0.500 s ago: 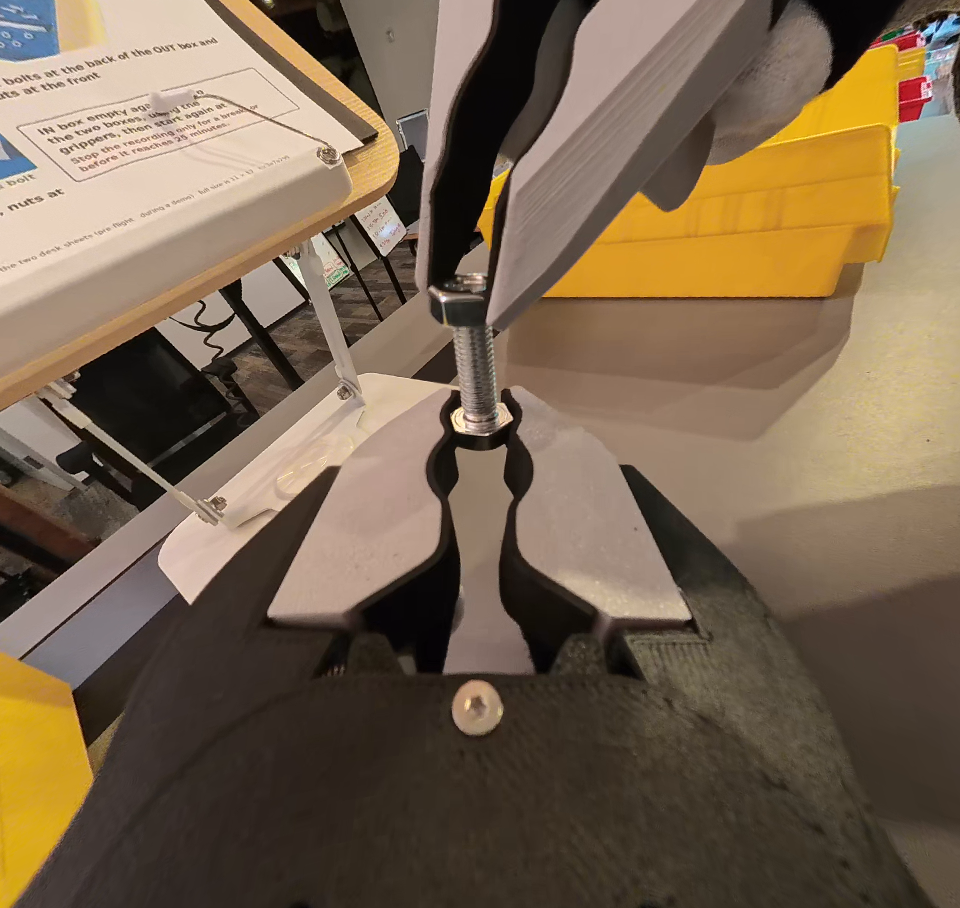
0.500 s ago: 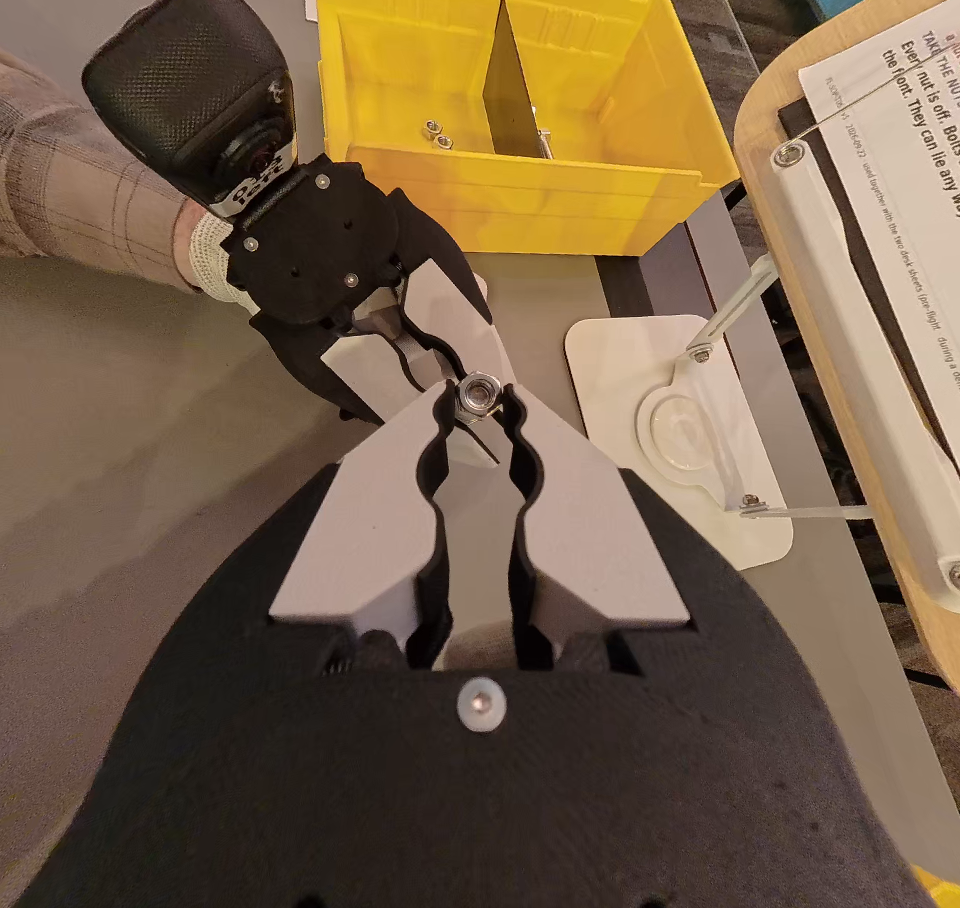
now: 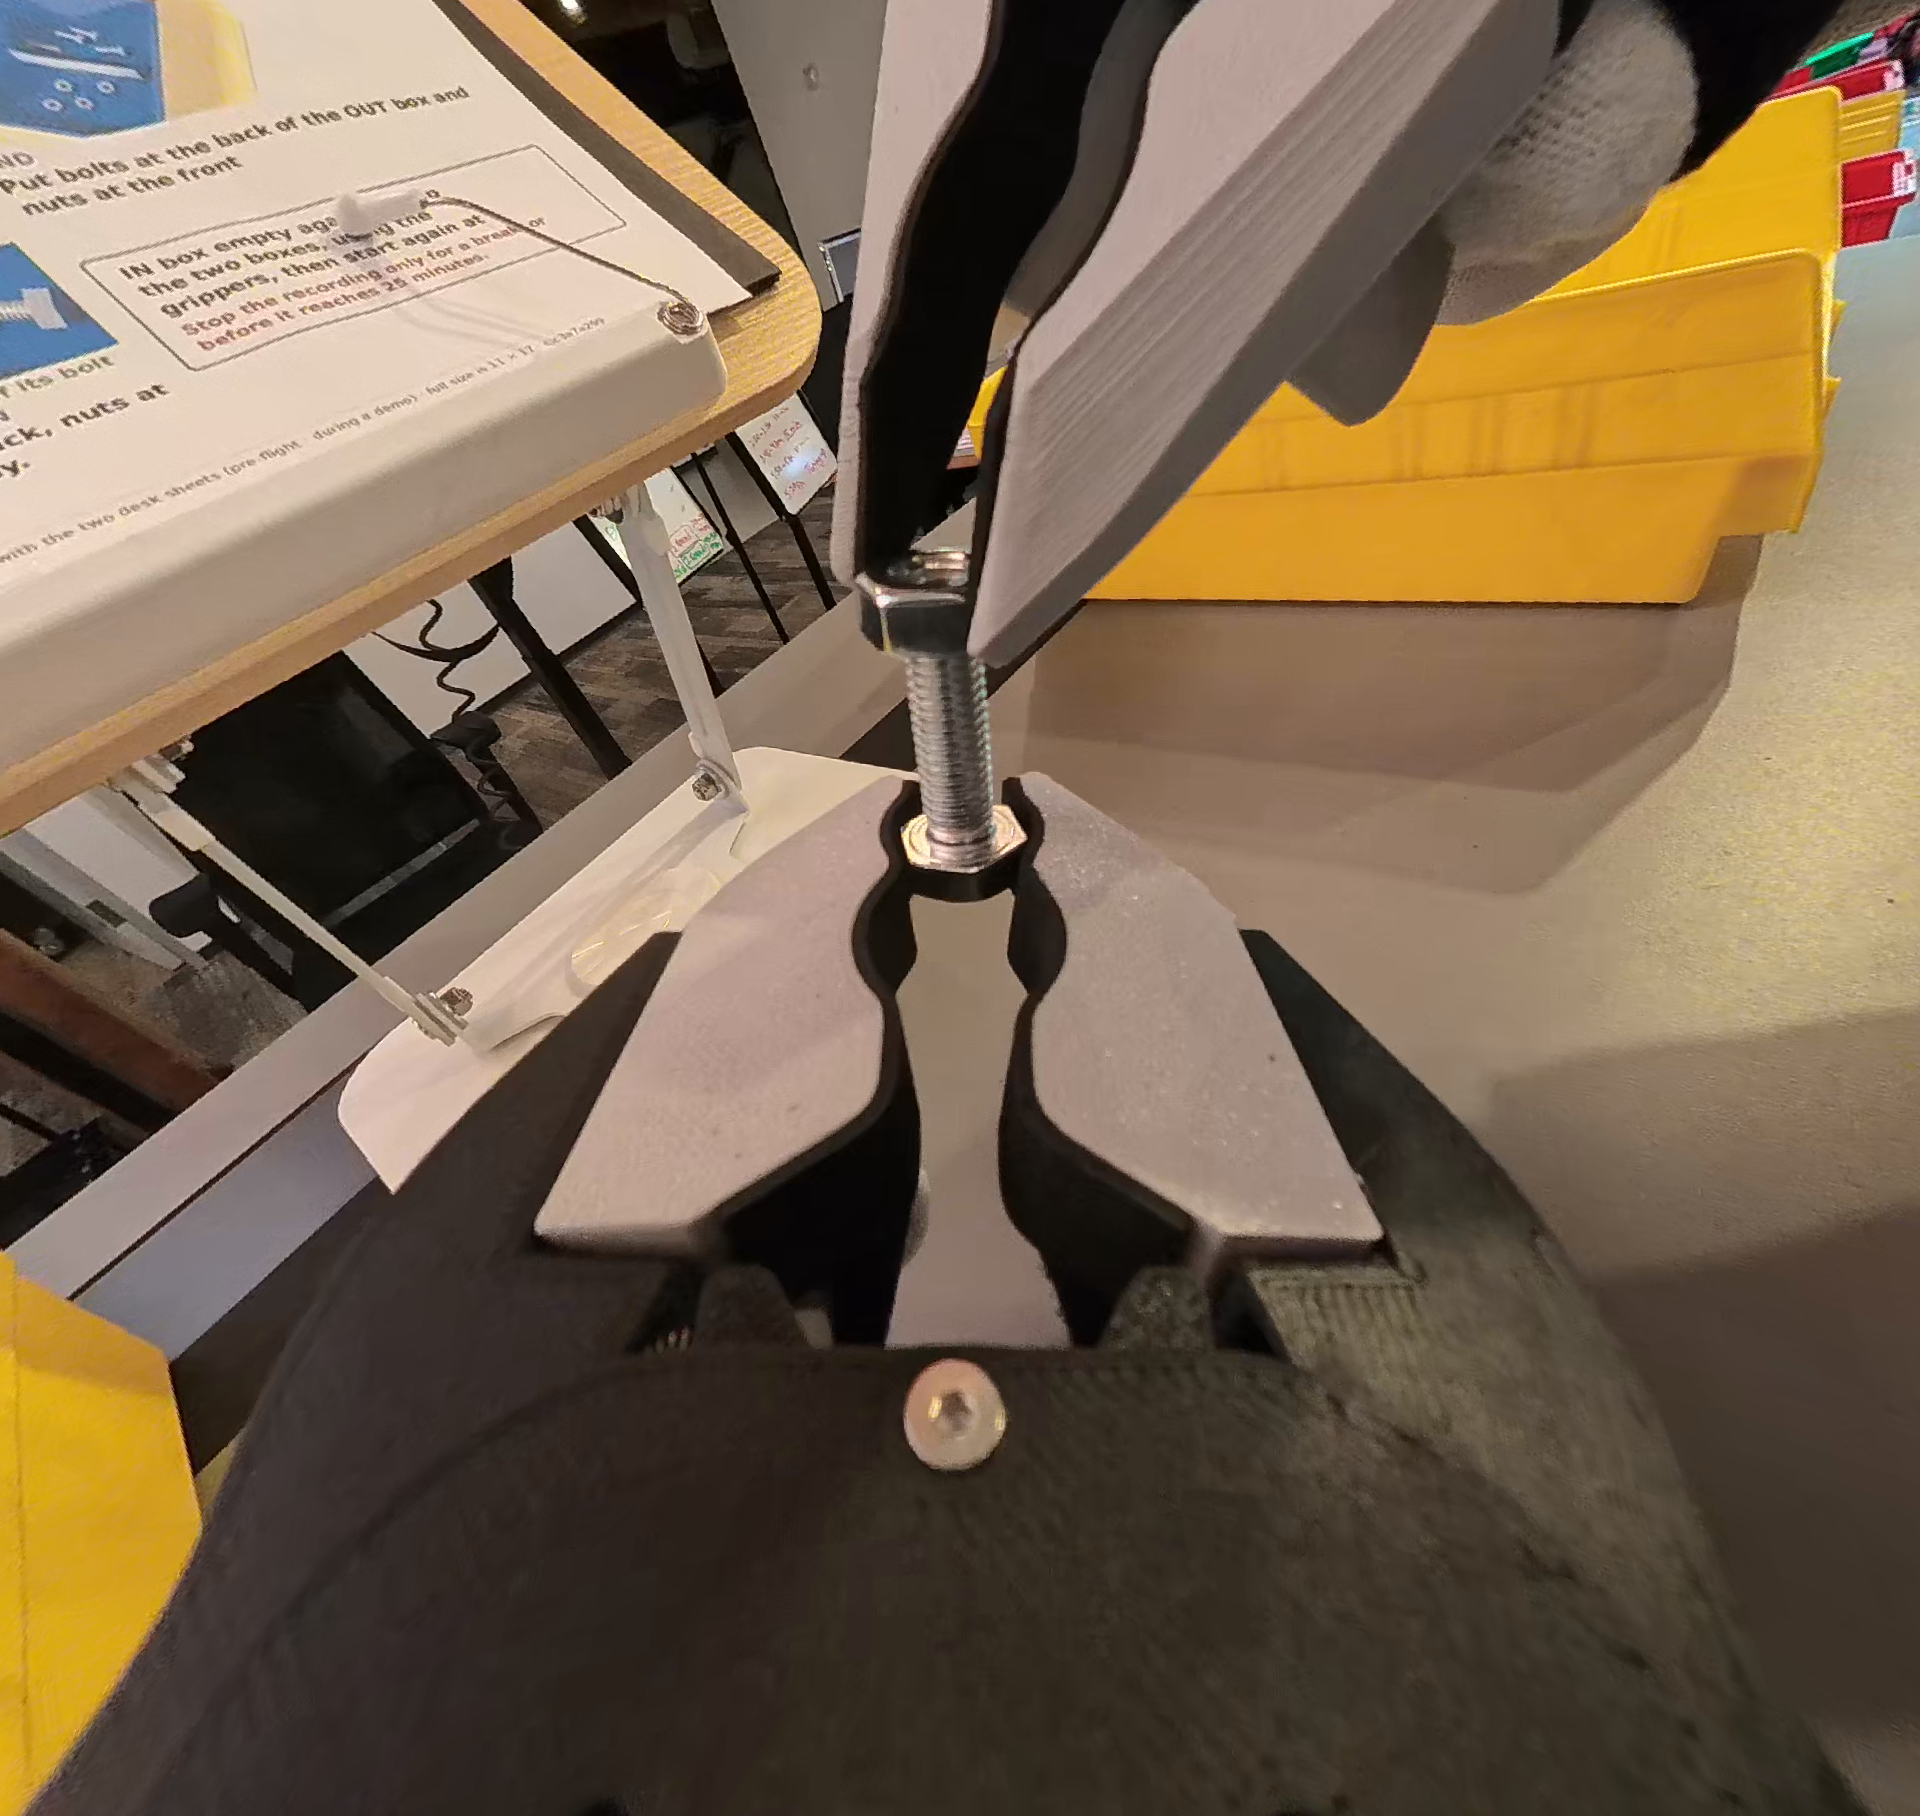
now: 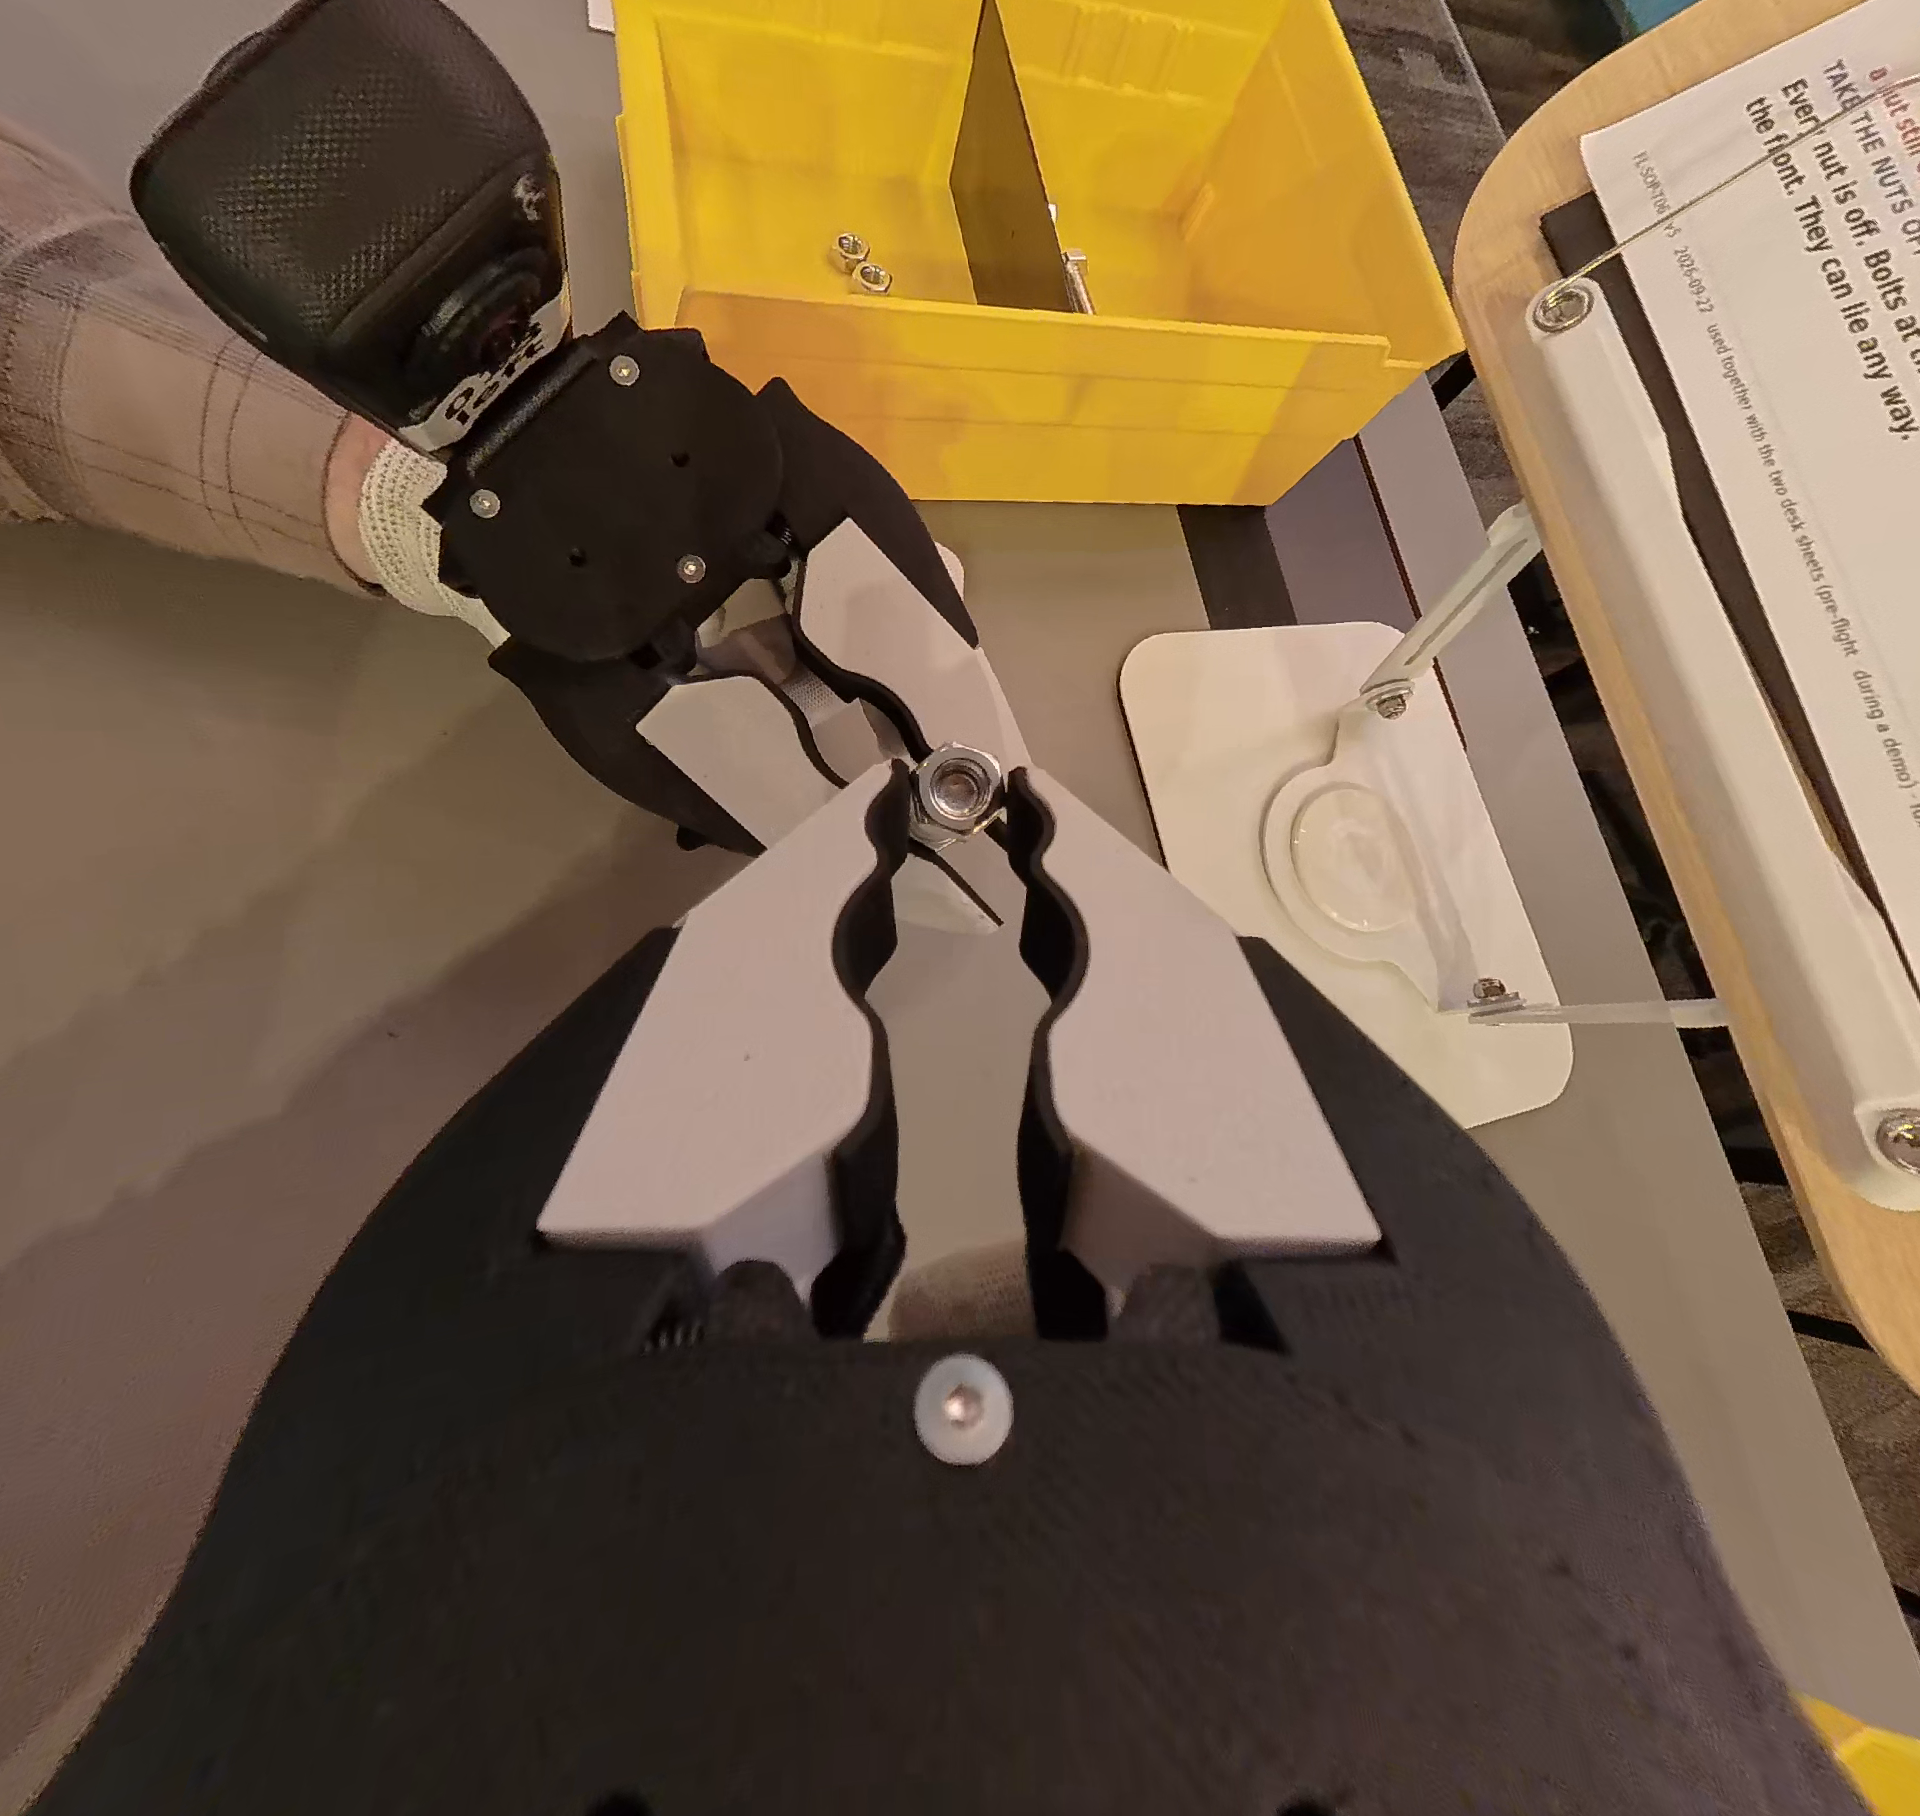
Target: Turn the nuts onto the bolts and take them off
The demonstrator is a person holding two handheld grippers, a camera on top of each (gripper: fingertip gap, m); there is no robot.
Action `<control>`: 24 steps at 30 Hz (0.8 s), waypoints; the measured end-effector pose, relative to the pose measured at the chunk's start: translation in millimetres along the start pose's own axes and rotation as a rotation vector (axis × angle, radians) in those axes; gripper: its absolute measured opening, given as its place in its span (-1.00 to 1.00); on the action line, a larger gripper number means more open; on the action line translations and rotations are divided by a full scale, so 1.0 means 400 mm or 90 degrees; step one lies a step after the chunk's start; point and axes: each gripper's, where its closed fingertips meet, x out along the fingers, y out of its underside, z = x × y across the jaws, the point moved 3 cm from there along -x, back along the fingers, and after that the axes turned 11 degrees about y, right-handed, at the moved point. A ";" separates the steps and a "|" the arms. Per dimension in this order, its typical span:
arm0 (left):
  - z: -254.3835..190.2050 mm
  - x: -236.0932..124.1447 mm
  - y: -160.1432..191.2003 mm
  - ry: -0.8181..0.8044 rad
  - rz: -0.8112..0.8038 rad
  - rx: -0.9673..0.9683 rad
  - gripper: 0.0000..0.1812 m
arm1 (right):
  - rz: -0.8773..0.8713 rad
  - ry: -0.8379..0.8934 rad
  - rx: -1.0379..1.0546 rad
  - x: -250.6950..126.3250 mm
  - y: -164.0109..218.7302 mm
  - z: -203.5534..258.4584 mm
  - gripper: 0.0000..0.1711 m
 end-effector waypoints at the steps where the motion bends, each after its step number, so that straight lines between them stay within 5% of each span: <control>1: 0.001 -0.001 -0.001 -0.002 -0.003 -0.002 -0.84 | -0.002 0.001 0.001 0.000 -0.001 -0.001 -0.80; 24: -0.009 0.002 -0.006 0.009 -0.011 -0.002 -0.84 | 0.003 -0.004 -0.007 0.006 0.003 0.006 -0.80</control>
